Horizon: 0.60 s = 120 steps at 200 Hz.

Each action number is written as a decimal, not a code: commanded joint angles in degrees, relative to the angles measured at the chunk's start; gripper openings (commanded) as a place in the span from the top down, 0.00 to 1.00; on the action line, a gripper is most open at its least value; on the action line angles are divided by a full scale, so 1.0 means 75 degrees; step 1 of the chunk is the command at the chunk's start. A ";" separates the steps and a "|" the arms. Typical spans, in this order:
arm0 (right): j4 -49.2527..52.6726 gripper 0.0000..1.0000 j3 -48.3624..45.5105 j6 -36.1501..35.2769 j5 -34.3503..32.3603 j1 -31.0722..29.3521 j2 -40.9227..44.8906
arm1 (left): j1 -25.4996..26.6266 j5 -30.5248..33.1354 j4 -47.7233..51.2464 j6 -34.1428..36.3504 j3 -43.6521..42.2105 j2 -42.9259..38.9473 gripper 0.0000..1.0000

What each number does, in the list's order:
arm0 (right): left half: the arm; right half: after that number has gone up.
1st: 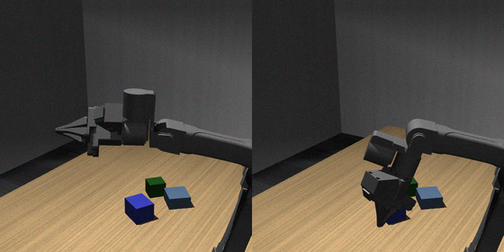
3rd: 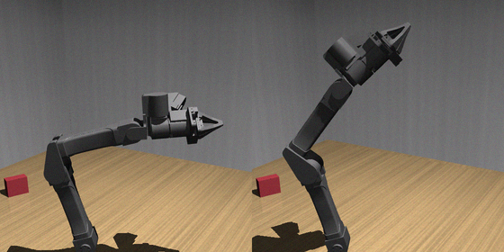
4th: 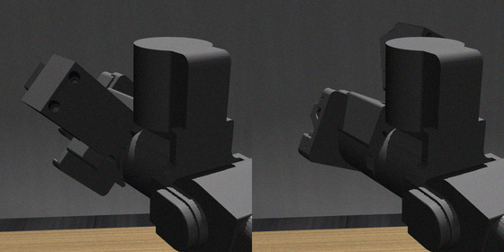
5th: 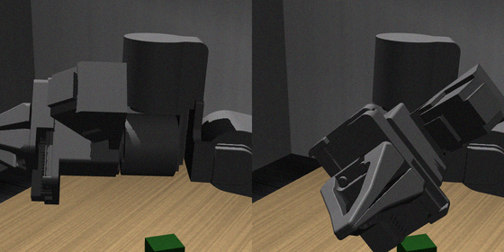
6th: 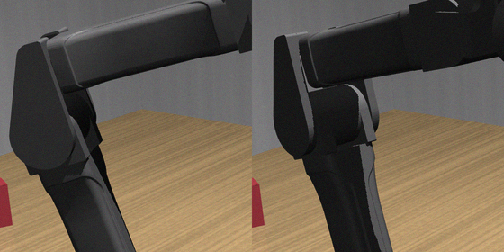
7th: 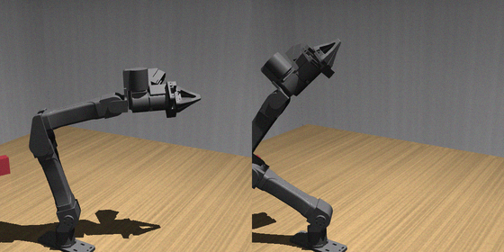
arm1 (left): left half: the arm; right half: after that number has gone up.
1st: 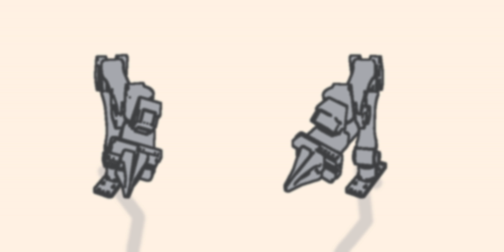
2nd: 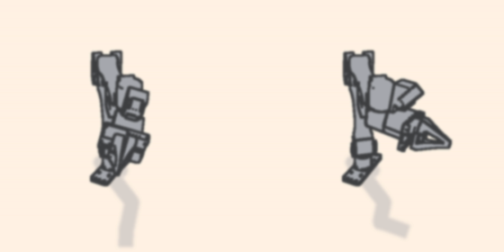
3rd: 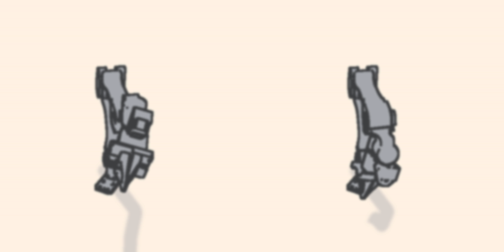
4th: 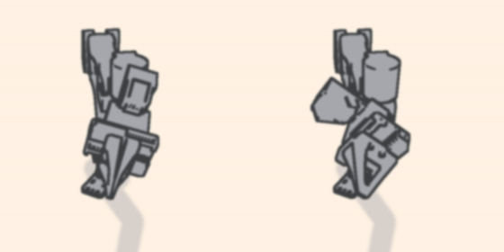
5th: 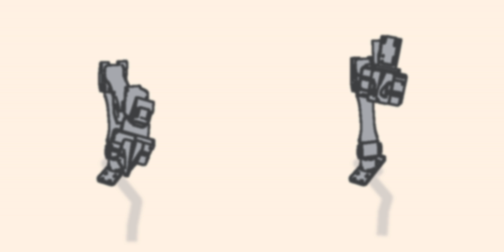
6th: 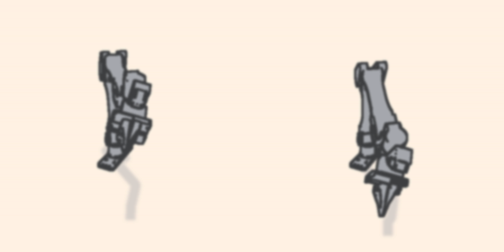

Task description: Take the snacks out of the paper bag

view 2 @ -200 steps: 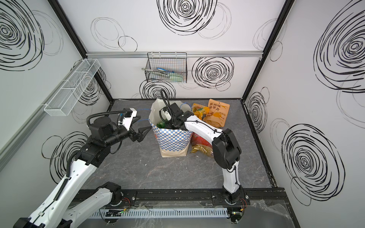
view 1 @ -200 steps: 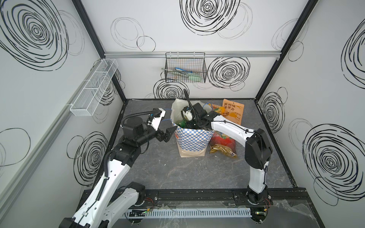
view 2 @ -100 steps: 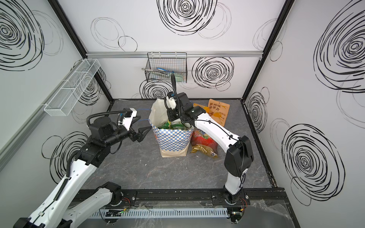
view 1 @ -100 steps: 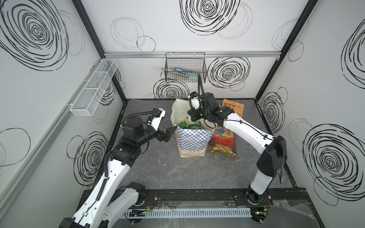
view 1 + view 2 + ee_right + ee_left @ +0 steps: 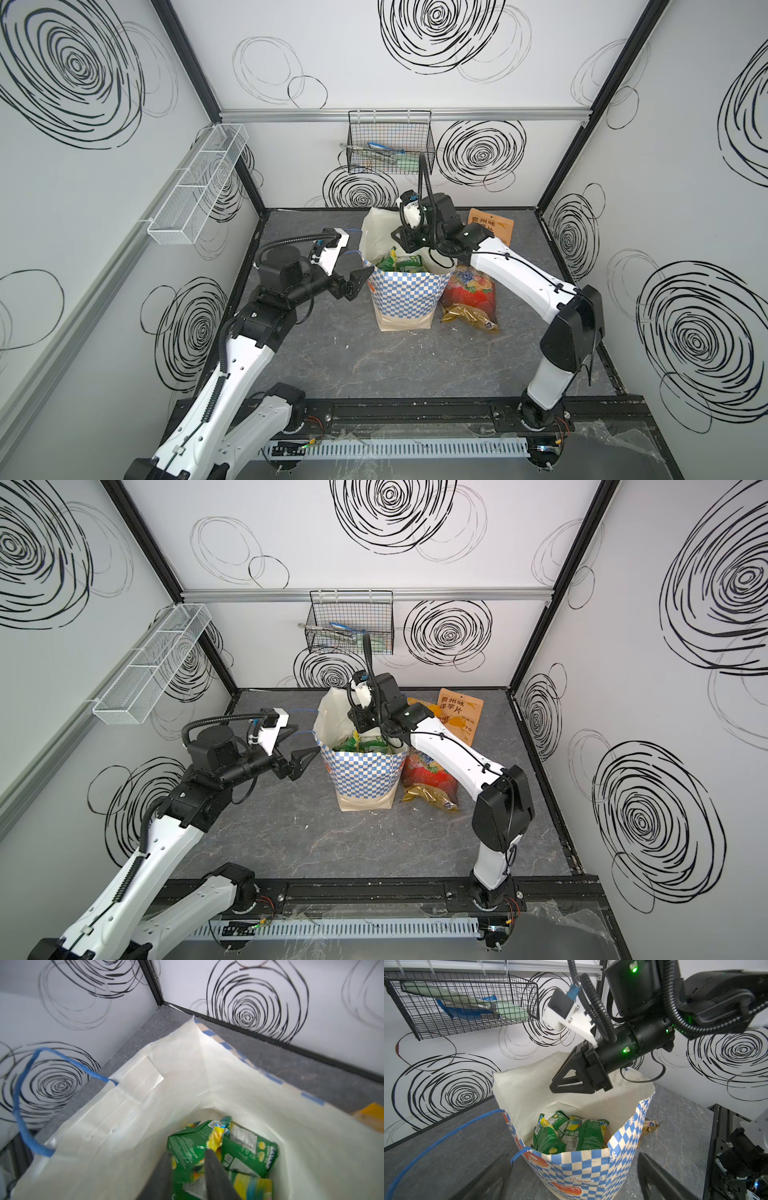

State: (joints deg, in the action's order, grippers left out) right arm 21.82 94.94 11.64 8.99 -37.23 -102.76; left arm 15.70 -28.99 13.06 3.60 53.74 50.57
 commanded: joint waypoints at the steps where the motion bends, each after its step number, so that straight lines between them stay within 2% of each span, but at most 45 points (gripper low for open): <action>1: 0.0510 0.41 0.0216 -0.0292 -0.0150 -0.0192 -0.0694 | -0.0005 -0.0144 -0.0411 -0.0022 -0.0069 -0.0064 0.04; 48: 0.1560 0.11 0.0598 -0.0590 -0.0460 -0.0250 -0.1744 | 0.0015 -0.0144 -0.0401 -0.0022 -0.0055 -0.0063 0.04; 75: 0.2248 0.08 0.1051 -0.0642 -0.0536 -0.0284 -0.2525 | 0.0015 -0.0142 -0.0420 -0.0017 -0.0063 -0.0069 0.04; 120: 0.1692 0.06 0.0494 -0.0563 -0.0722 -0.0484 -0.2896 | 0.0015 -0.0111 -0.0411 -0.0005 -0.0059 -0.0082 0.04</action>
State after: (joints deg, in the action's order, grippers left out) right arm 33.15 101.21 8.08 5.50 -39.92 -122.61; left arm 15.70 -29.15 12.67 3.60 53.65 50.57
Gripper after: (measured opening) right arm 0.935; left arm 0.962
